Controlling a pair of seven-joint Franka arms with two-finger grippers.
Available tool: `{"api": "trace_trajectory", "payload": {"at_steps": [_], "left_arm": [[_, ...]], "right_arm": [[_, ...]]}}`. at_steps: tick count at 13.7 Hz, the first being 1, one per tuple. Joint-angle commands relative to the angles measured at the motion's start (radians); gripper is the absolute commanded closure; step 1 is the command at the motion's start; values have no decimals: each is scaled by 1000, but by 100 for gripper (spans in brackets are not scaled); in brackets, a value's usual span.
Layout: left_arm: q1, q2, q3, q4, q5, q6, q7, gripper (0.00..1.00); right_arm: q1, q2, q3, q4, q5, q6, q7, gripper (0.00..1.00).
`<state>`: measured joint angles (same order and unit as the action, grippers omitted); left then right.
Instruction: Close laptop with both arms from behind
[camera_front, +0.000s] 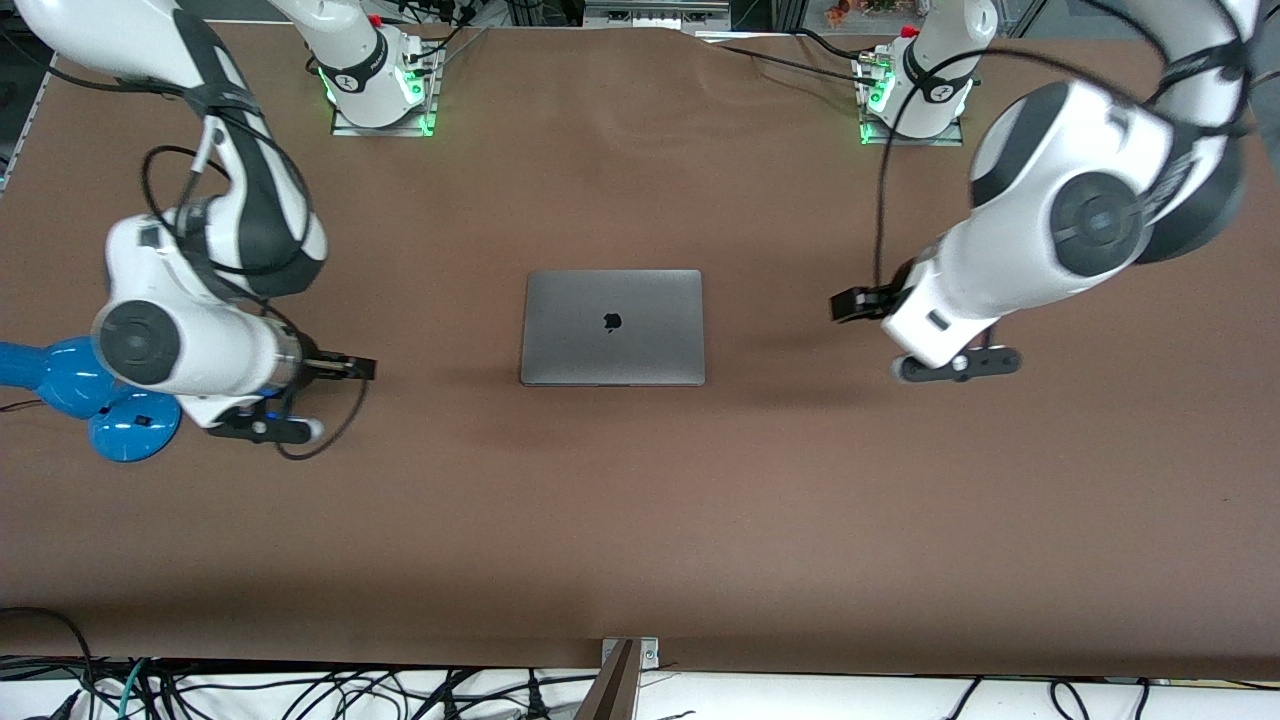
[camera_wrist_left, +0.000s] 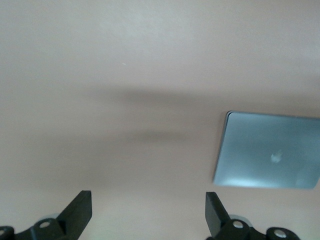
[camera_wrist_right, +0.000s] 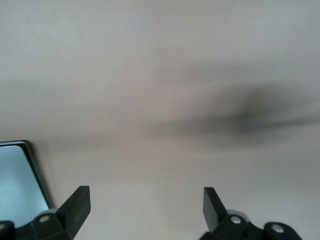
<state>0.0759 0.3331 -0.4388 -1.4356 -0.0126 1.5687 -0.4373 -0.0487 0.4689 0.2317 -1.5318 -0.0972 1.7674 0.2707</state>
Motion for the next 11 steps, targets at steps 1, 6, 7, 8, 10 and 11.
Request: {"api": "trace_trajectory", "payload": {"at_steps": [1, 6, 7, 8, 10, 11], "left_arm": [[-42, -90, 127, -3, 25, -49, 174, 0], [-130, -244, 259, -58, 42, -102, 201, 0], [-137, -271, 258, -74, 62, -99, 204, 0], [-136, -281, 259, -75, 66, -98, 219, 0], [-137, -298, 275, -69, 66, -92, 283, 0], [-137, -298, 294, -59, 66, -90, 345, 0]], "right_arm": [[-8, -85, -76, -16, 50, -25, -147, 0], [-10, -349, -135, -108, 56, -69, -165, 0], [-10, -392, -137, -110, 54, -104, -163, 0], [-11, -435, -138, -110, 54, -142, -163, 0], [-17, -502, -146, -110, 54, -176, -165, 0], [-14, -532, -170, -110, 56, -205, -165, 0]]}}
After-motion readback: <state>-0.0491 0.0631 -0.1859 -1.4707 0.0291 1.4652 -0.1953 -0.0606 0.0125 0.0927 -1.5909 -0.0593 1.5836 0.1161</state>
